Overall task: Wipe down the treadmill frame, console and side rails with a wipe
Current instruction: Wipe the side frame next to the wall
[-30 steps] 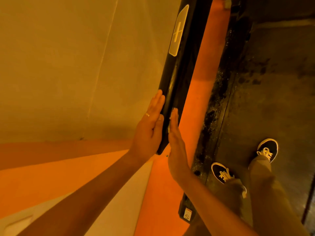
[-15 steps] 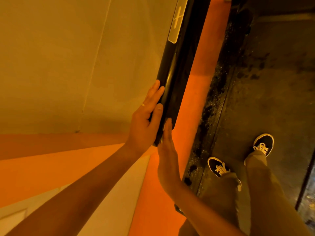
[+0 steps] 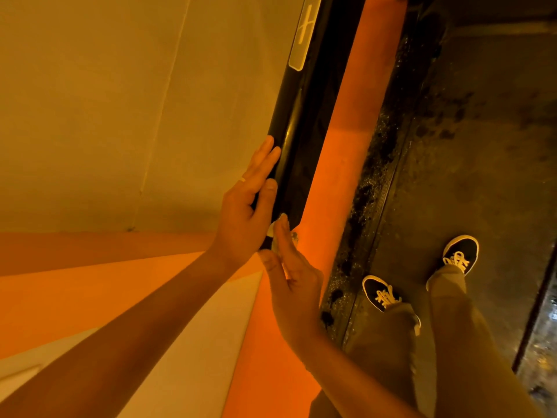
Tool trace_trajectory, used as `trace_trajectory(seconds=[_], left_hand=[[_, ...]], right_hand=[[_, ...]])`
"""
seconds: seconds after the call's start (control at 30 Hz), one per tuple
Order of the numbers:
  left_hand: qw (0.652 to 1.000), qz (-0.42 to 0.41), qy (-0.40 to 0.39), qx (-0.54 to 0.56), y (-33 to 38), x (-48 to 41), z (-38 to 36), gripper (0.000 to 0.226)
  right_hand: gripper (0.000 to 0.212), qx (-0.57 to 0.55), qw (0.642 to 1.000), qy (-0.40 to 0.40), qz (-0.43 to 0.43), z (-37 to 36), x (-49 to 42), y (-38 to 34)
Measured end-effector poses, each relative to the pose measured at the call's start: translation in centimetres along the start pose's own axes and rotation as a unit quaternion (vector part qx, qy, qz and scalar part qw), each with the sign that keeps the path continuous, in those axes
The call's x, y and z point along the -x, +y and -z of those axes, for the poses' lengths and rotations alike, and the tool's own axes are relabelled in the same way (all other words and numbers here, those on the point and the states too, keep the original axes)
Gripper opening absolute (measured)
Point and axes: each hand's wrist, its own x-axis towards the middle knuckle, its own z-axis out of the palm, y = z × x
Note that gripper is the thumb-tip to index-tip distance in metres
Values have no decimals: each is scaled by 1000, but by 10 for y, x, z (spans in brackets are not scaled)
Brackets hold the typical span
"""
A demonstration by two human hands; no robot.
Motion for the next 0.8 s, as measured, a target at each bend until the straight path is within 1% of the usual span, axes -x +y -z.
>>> trace_trajectory(seconds=[0.1, 0.17, 0.27, 0.33, 0.43, 0.5, 0.63, 0.8], left_hand=[[1000, 1, -5, 7, 0, -3, 3, 44], [1000, 2, 0, 9, 3, -13, 4, 46], [1000, 0, 17, 7, 16, -44, 0, 48], [1000, -2, 31, 4, 25, -74, -3, 49], [999, 0, 34, -11, 34, -124, -7, 54], [999, -4, 16, -31, 41, -157, -10, 56], [994, -28, -26, -101, 54, -218, -20, 58], [986, -47, -16, -160, 60, -285, -30, 56]], right_hand=[[44, -18, 999, 30, 11, 6, -2, -2], [39, -4, 999, 30, 14, 15, -10, -5], [40, 28, 999, 12, 16, 30, -23, -8], [42, 12, 999, 33, -9, 41, -44, -20], [38, -28, 993, 106, -30, 59, -99, -38], [32, -18, 990, 137, -18, 71, -149, -52], [24, -14, 985, 169, 14, 87, -246, -76], [25, 26, 981, 181, 64, 97, -344, -104]])
